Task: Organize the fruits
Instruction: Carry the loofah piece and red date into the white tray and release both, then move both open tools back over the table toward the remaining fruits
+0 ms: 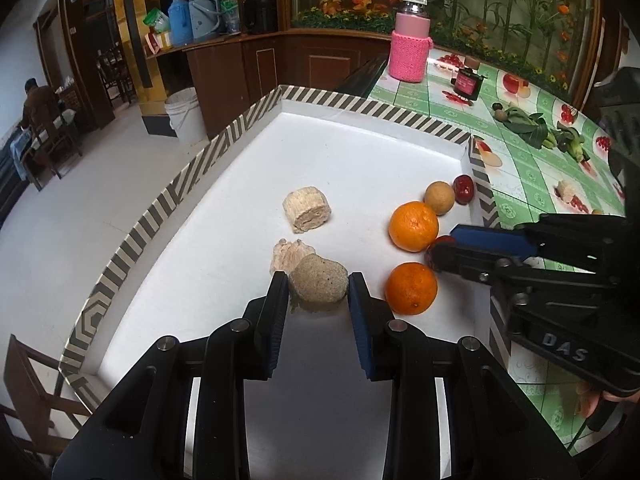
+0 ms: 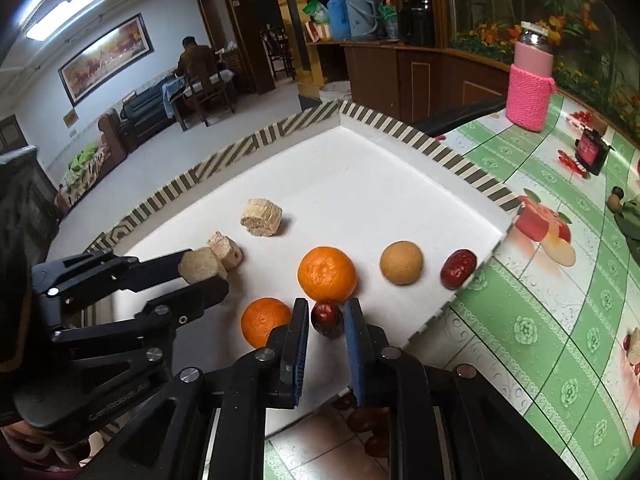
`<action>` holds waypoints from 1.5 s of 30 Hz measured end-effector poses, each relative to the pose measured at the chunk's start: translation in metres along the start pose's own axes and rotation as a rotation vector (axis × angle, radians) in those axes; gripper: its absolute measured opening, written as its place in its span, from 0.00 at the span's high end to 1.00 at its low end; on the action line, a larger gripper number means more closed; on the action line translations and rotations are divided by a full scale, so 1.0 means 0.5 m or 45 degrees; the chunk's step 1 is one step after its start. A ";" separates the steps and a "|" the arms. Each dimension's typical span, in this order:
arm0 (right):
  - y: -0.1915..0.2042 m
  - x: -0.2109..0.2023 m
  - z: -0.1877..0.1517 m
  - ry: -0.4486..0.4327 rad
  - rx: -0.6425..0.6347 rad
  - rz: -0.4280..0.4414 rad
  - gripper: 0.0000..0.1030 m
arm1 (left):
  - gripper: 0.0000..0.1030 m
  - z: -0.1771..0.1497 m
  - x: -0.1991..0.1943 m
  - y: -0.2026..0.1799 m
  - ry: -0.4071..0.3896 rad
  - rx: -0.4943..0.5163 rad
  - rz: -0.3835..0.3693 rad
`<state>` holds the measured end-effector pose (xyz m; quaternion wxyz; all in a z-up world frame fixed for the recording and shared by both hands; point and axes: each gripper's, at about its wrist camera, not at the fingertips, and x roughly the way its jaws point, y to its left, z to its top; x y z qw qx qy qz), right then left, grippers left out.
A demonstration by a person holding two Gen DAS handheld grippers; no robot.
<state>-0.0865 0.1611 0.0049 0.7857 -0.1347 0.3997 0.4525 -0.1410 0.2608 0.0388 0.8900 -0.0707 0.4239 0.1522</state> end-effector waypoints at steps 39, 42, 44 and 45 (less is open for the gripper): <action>-0.243 -0.276 -0.208 -0.243 0.464 -0.275 0.75 | 0.35 0.057 -0.027 -0.354 -0.158 0.270 -0.166; -0.268 -0.296 -0.229 -0.252 0.501 -0.307 0.75 | 0.35 0.056 -0.022 -0.385 -0.149 0.300 -0.189; -0.282 -0.311 -0.242 -0.258 0.522 -0.325 0.75 | 0.35 0.055 -0.015 -0.407 -0.139 0.320 -0.199; -0.291 -0.320 -0.250 -0.265 0.537 -0.336 0.75 | 0.35 0.055 -0.012 -0.416 -0.133 0.326 -0.208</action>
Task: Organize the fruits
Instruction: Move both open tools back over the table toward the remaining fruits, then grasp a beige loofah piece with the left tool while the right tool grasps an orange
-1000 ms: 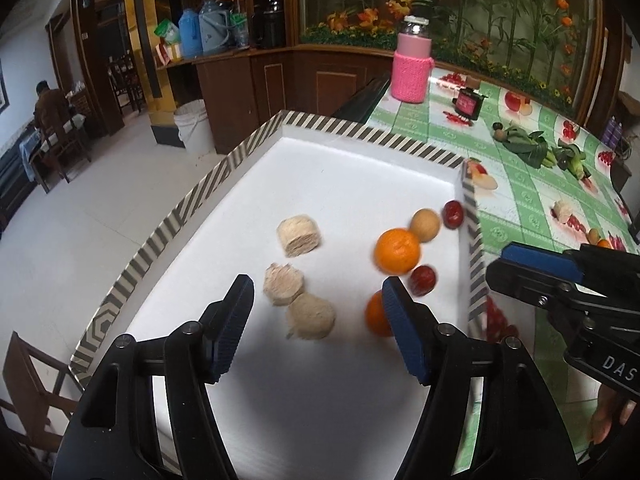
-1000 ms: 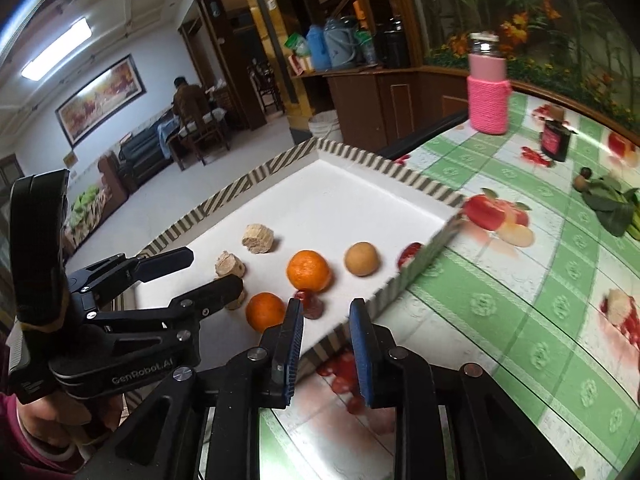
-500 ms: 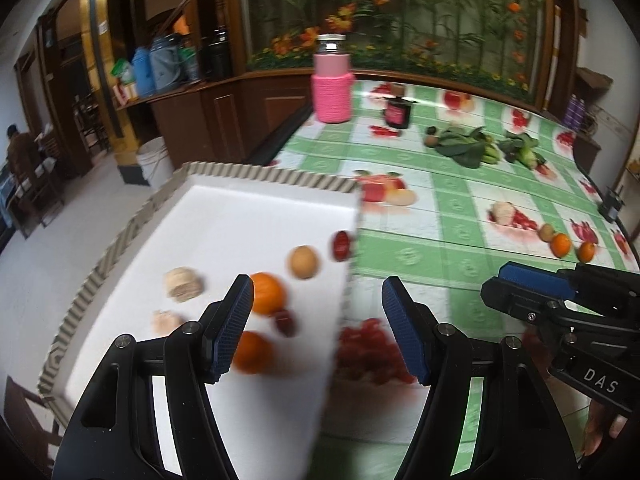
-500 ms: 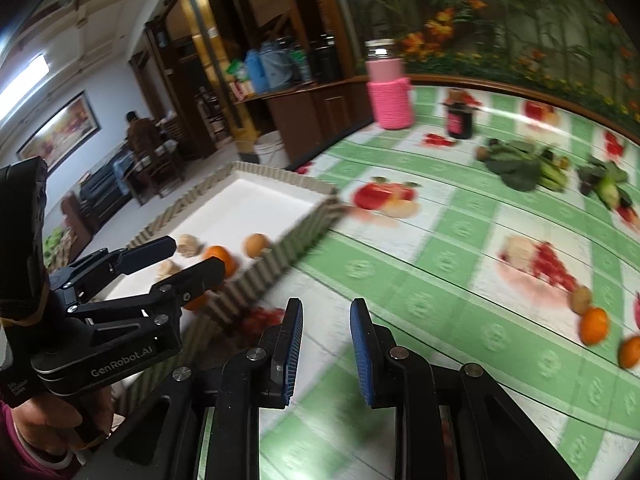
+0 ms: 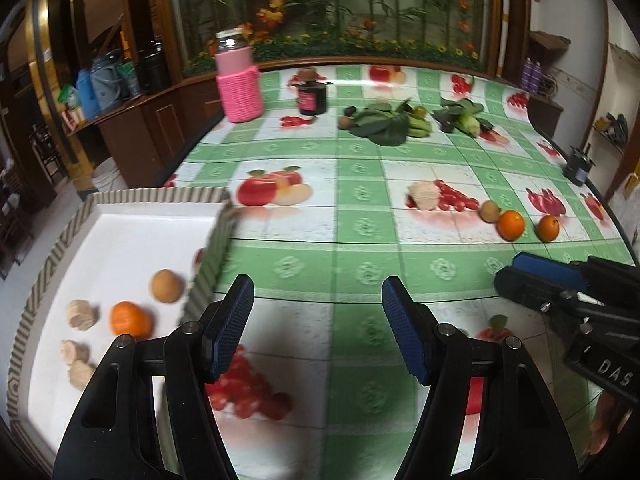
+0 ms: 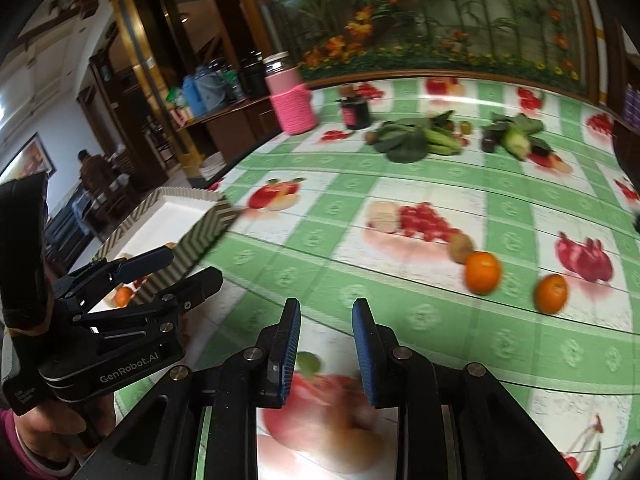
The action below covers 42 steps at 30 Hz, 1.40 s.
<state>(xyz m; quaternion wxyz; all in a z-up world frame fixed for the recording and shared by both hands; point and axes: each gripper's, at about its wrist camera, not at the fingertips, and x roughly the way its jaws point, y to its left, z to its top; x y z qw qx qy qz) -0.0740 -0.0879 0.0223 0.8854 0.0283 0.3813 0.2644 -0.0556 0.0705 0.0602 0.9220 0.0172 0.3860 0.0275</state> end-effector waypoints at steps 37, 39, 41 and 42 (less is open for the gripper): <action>-0.207 0.095 0.043 0.109 0.016 -0.137 0.68 | 0.35 0.138 0.193 -0.121 0.168 -0.036 -0.210; -0.211 0.094 0.044 0.107 0.028 -0.120 0.68 | 0.35 0.150 0.207 -0.130 0.170 -0.029 -0.217; -0.214 0.094 0.046 0.104 0.041 -0.103 0.68 | 0.35 0.158 0.220 -0.139 0.173 -0.015 -0.211; -0.215 0.094 0.046 0.104 0.046 -0.095 0.68 | 0.35 0.163 0.230 -0.145 0.180 -0.005 -0.207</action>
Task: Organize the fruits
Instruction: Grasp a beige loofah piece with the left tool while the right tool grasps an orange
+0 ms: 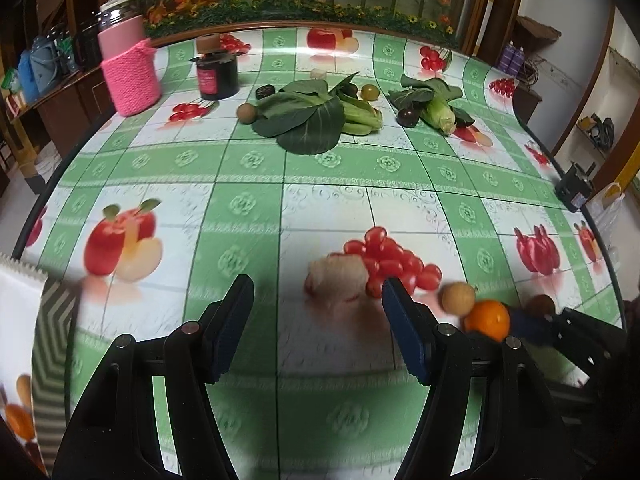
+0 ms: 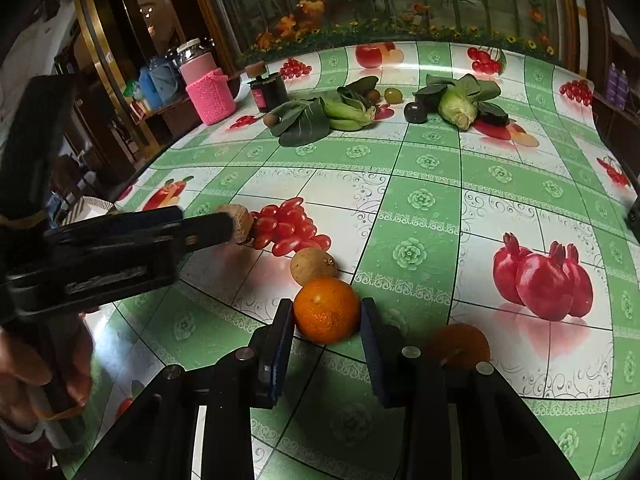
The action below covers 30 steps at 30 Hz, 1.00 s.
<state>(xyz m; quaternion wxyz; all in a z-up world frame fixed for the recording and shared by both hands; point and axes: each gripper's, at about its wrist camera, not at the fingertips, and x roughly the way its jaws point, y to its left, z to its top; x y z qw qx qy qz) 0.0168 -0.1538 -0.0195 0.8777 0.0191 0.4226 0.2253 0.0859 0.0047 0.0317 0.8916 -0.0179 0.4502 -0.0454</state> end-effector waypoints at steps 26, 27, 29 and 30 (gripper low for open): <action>0.069 -0.058 -0.034 -0.030 0.015 0.092 0.69 | 0.70 -0.098 -0.100 0.053 -0.026 0.017 -0.014; 0.081 -0.062 -0.035 -0.035 0.007 0.100 0.69 | 0.70 -0.104 -0.108 0.057 -0.031 0.015 -0.010; 0.106 -0.066 -0.036 -0.041 -0.007 0.123 0.69 | 0.70 -0.122 -0.132 0.070 -0.052 0.013 0.009; 0.119 -0.066 -0.035 -0.042 -0.016 0.136 0.69 | 0.70 -0.128 -0.141 0.074 -0.059 0.013 0.018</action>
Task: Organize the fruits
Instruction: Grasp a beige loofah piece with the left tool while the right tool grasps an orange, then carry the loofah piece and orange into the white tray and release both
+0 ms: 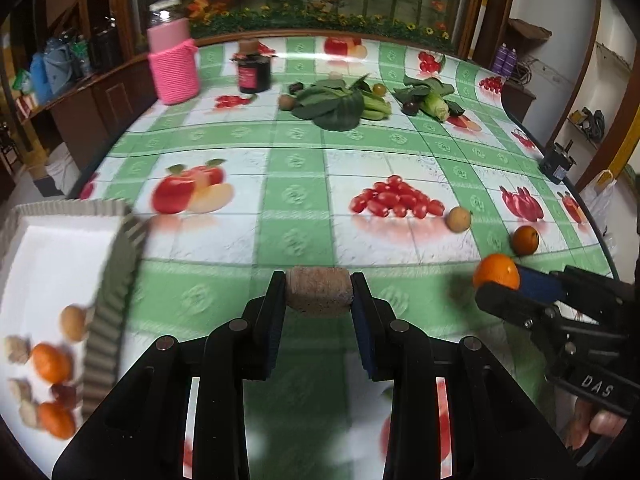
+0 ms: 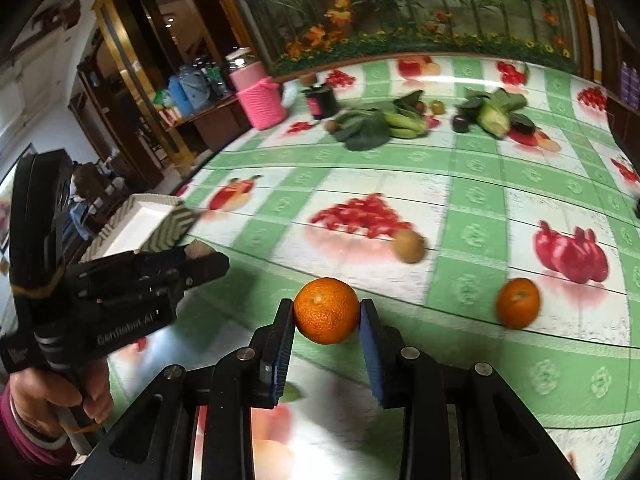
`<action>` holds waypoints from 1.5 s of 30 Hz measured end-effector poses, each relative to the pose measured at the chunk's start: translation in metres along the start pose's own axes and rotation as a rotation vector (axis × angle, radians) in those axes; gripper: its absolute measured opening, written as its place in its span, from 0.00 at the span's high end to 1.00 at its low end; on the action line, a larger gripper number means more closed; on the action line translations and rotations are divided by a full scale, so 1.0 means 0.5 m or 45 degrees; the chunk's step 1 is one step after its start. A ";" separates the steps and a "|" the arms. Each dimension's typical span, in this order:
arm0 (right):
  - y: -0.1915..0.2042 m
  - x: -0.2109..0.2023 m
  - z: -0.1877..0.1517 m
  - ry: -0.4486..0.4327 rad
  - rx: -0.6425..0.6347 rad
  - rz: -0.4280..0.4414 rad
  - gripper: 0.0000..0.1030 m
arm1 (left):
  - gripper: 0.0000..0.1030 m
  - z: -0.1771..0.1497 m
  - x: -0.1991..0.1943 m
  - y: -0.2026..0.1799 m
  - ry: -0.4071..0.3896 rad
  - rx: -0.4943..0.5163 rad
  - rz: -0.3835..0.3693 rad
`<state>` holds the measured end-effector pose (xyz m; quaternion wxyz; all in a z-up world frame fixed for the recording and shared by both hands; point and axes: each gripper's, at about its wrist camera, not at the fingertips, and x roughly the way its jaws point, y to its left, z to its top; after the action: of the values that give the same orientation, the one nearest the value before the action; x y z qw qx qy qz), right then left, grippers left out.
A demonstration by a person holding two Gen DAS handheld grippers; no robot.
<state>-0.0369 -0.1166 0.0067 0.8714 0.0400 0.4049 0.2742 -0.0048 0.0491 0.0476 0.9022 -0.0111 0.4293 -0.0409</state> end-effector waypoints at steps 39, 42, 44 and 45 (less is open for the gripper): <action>0.481 0.254 0.101 0.174 -0.486 0.300 0.70 | 0.70 -0.166 -0.226 0.504 -0.076 -0.474 0.433; 0.501 0.291 0.112 0.197 -0.507 0.294 0.70 | 0.70 -0.170 -0.216 0.518 -0.040 -0.477 0.445; 0.510 0.313 0.114 0.219 -0.520 0.277 0.70 | 0.70 -0.172 -0.207 0.521 -0.017 -0.473 0.448; 0.511 0.322 0.113 0.231 -0.525 0.273 0.70 | 0.70 -0.174 -0.199 0.522 0.000 -0.475 0.448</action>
<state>-0.0257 0.1905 0.0092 0.7871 -0.1206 0.4105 0.4443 -0.1179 0.3190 0.0554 0.8777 -0.1026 0.4249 0.1964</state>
